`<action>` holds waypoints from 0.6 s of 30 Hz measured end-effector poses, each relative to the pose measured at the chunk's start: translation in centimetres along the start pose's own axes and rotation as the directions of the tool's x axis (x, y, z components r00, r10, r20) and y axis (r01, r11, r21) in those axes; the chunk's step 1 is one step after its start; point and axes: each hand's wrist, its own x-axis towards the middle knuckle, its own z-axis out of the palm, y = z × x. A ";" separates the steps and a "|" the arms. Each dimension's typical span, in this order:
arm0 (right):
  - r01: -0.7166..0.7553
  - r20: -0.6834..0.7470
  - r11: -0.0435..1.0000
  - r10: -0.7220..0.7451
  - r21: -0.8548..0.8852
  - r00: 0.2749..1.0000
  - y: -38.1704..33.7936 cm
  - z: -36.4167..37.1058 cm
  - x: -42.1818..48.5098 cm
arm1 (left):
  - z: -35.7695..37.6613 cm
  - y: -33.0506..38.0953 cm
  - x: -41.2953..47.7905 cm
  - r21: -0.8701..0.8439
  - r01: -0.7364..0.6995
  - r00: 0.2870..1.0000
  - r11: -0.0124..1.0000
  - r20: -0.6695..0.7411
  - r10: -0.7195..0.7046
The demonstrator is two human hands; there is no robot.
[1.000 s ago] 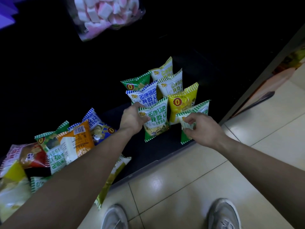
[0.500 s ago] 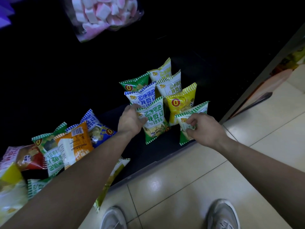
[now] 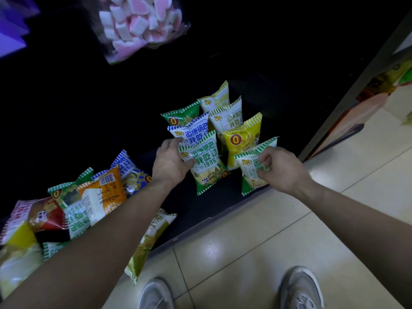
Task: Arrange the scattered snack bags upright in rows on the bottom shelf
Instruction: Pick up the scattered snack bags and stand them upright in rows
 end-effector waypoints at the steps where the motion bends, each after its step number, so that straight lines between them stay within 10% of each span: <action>1: -0.005 -0.004 1.000 0.005 -0.012 1.000 0.0 -0.3 -0.1 | -0.3 0.1 -0.3 0.008 -0.013 1.000 1.000 -0.004 0.014; 18: 0.004 0.099 0.970 0.020 -0.242 0.995 -0.1 -3.3 -3.1 | -2.8 6.5 -1.1 0.124 -0.212 0.970 0.969 0.144 0.194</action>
